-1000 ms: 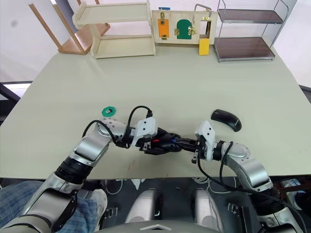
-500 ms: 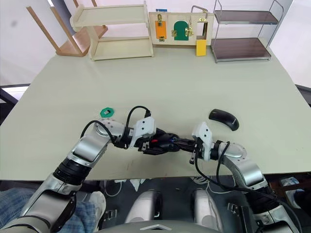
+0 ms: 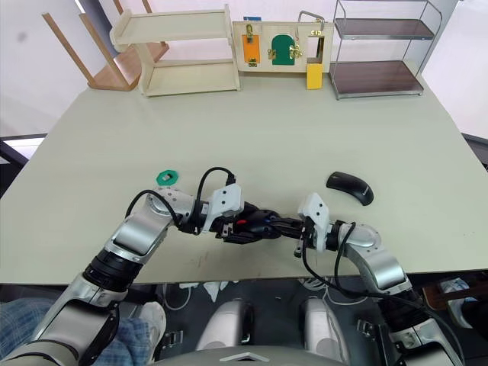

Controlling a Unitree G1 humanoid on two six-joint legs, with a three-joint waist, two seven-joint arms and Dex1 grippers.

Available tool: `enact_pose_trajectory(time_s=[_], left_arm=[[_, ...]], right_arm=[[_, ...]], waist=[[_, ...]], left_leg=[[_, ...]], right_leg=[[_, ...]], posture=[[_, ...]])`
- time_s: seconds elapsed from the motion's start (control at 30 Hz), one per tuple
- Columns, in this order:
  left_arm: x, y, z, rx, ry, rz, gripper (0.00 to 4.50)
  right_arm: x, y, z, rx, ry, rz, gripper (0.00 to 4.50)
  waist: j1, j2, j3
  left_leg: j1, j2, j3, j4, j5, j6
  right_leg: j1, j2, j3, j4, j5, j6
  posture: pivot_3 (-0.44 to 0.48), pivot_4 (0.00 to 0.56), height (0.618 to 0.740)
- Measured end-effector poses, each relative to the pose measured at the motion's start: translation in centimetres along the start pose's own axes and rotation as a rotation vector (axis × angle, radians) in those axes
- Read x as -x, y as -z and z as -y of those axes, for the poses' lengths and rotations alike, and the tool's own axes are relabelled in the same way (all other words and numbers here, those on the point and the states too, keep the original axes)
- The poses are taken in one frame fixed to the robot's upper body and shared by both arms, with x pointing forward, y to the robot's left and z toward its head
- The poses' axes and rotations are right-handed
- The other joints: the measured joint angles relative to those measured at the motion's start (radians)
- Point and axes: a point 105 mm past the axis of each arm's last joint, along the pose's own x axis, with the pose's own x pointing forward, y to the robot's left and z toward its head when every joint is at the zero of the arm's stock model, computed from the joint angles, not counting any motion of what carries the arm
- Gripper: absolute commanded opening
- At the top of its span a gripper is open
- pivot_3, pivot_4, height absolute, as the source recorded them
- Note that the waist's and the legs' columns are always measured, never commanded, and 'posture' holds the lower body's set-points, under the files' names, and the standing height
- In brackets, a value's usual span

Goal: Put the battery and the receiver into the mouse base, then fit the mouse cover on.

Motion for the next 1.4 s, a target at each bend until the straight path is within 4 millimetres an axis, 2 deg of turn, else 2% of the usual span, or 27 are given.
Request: enact_pose_trajectory(time_s=[0.27, 0.53, 0.63, 0.7, 0.77, 0.97, 1.17, 1.27, 1.37, 1.4], left_arm=[[0.0, 0.0, 0.0, -0.005, 0.001, 0.001, 2.94], [-0.1, -0.1, 0.0, -0.018, 0.002, 0.006, 2.94], [-0.1, -0.2, 0.0, -0.019, 0.003, 0.008, 2.94], [-0.2, -0.2, 0.0, -0.022, 0.005, 0.009, 2.94], [-0.2, -0.2, 0.0, -0.023, 0.005, 0.009, 2.94], [-0.3, -0.2, 0.0, -0.031, 0.011, 0.010, 2.94], [-0.3, -0.2, -0.2, -0.034, 0.017, 0.012, 2.94], [-0.4, -0.2, -0.2, -0.032, 0.020, 0.016, 2.94], [-0.6, -0.3, -0.2, -0.030, 0.020, 0.024, 2.94], [-0.7, -0.3, -0.2, -0.030, 0.020, 0.025, 2.94]], right_arm=[[-0.1, 0.0, 0.0, 0.008, 0.000, -0.004, 0.10], [1.6, -0.3, 0.6, 0.056, 0.029, -0.040, 0.10], [2.5, -0.2, 0.5, 0.072, 0.029, -0.062, 0.10], [3.8, 0.9, 0.5, 0.052, 0.044, -0.112, 0.10], [4.2, 1.0, 0.4, 0.050, 0.046, -0.113, 0.10], [6.4, -0.6, 1.2, 0.174, 0.075, -0.045, 0.10], [8.9, -0.7, 1.4, 0.130, 0.061, -0.017, 0.10], [9.8, -1.0, 1.4, 0.085, 0.062, 0.032, 0.94], [10.5, -1.5, 1.7, 0.060, 0.088, 0.070, 2.42], [10.6, -1.5, 1.7, 0.060, 0.089, 0.072, 2.74]], waist=[[0.000, 0.000, -0.001], [0.001, 0.000, 0.000], [0.002, 0.000, 0.000], [0.004, 0.000, 0.000], [0.003, 0.001, 0.001], [0.006, 0.001, 0.001], [0.009, 0.001, 0.001], [0.010, 0.001, 0.001], [0.016, 0.001, 0.001], [0.020, 0.001, 0.001]], left_leg=[[0.000, 0.000, 0.000, 0.000, 0.000, 0.000], [0.000, 0.000, 0.001, -0.001, 0.000, 0.000], [-0.001, 0.000, 0.001, -0.001, 0.000, 0.000], [-0.002, 0.000, 0.001, -0.001, 0.000, 0.000], [-0.002, 0.000, 0.001, -0.001, 0.000, 0.000], [-0.002, -0.001, 0.001, -0.001, 0.000, 0.000], [-0.002, -0.001, 0.002, 0.000, 0.000, 0.000], [-0.002, -0.001, 0.002, 0.000, 0.000, 0.000], [-0.002, -0.001, 0.002, 0.000, 0.000, 0.000], [-0.002, -0.001, 0.002, 0.000, 0.000, 0.000]], right_leg=[[0.000, 0.000, 0.000, 0.000, 0.000, 0.000], [0.000, 0.000, 0.000, 0.000, 0.000, 0.000], [-0.001, 0.000, 0.000, -0.001, 0.000, 0.000], [-0.001, -0.001, 0.000, -0.001, 0.000, 0.000], [-0.001, -0.001, 0.001, -0.001, 0.000, 0.000], [-0.001, -0.001, 0.001, -0.002, -0.001, 0.000], [-0.001, -0.002, 0.001, -0.002, 0.000, 0.000], [-0.001, -0.001, 0.001, -0.001, 0.000, 0.000], [-0.001, -0.002, 0.001, -0.002, 0.000, 0.000], [-0.001, -0.002, 0.001, -0.002, 0.000, 0.000]], posture=[[0.000, 0.150, 0.740], [0.000, 0.150, 0.740], [0.000, 0.150, 0.740], [0.000, 0.150, 0.740], [0.000, 0.150, 0.740], [0.000, 0.150, 0.740], [0.000, 0.150, 0.740], [0.000, 0.150, 0.740], [0.000, 0.150, 0.740], [0.000, 0.150, 0.740]])
